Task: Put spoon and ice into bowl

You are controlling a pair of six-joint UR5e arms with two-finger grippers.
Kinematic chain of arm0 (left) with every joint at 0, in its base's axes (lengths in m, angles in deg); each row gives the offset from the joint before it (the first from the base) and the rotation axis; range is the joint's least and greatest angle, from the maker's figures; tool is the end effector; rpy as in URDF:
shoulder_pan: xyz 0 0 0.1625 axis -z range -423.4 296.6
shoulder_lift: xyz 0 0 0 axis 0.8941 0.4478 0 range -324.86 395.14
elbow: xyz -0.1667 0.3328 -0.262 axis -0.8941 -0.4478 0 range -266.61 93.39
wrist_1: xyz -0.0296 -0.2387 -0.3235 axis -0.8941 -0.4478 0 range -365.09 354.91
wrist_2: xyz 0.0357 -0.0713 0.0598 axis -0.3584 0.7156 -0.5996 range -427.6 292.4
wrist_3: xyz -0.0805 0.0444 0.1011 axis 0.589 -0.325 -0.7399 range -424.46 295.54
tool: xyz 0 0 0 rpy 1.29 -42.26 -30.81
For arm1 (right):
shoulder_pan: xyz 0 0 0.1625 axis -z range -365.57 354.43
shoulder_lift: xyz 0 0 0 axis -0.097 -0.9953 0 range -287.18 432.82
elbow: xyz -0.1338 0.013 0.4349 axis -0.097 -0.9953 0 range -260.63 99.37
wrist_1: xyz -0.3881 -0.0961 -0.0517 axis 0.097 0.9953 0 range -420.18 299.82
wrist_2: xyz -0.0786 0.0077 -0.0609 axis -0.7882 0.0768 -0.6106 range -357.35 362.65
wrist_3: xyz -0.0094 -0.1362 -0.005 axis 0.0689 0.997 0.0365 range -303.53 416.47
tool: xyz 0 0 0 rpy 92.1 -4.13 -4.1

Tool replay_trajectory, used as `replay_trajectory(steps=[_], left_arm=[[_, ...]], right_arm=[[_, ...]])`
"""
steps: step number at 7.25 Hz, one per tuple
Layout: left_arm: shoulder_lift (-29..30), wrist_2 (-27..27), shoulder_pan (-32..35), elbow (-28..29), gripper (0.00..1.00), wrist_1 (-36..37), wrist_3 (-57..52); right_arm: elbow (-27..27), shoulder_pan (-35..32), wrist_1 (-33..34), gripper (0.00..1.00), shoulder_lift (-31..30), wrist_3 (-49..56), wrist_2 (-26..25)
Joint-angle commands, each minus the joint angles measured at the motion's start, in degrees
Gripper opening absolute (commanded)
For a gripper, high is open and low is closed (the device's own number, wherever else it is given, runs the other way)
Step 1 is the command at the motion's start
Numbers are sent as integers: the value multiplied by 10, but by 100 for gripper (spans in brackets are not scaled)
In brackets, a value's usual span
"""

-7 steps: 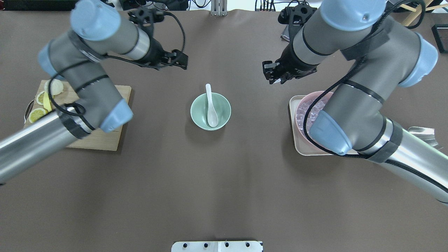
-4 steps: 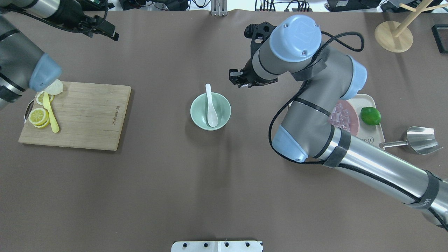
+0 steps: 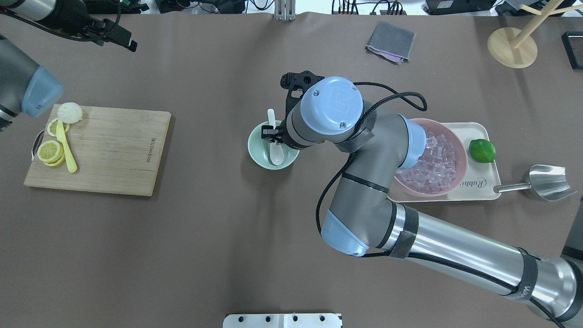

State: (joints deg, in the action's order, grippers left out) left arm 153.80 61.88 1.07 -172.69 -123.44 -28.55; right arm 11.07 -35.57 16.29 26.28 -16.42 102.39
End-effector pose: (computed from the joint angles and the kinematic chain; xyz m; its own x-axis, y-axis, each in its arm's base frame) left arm 0.2632 -0.6589 0.3864 0.5385 0.3232 -0.7782 0.0703 0.9031 0.4236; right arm -0.5929 -0.4696 0.2079 0.5382 -0.0240 0.8424 -0.2190 0.9613 0.1673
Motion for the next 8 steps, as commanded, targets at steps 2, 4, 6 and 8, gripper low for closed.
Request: replay_trajectory(steps=[2, 4, 6, 8], left_arm=[[-12, -1, -4, 0, 98, -3, -1], [-29, -22, -5, -3, 98, -39, -4], [-96, -98, -6, 0, 98, -160, -26], [-147, -110, -6, 0, 98, -191, -27]], right_arm=[[-1, 9, 1, 100, 12, -31, -10], [8, -22, 10, 100, 4, -29, 30], [147, -103, 153, 100, -94, 45, 142], [275, -164, 307, 100, -201, 276, 156]])
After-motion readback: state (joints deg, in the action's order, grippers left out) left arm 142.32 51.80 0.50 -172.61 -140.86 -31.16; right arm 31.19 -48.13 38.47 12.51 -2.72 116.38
